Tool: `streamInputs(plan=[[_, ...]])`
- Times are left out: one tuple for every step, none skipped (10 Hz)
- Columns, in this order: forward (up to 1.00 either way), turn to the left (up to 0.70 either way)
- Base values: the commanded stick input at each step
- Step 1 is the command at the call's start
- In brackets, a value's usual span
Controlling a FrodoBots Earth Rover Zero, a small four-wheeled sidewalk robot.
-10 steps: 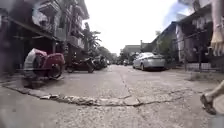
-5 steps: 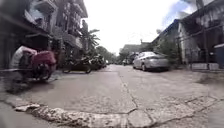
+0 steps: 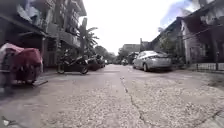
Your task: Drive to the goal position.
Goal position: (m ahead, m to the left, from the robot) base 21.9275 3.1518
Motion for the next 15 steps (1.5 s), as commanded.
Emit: streamInputs(plan=[[1.00,0.00],[1.00,0.00],[1.00,0.00],[1.00,0.00],[1.00,0.00],[1.00,0.00],[1.00,0.00],[1.00,0.00],[1.00,0.00],[1.00,0.00],[1.00,0.00],[1.00,0.00],[1.00,0.00],[1.00,0.02],[1.00,0.20]])
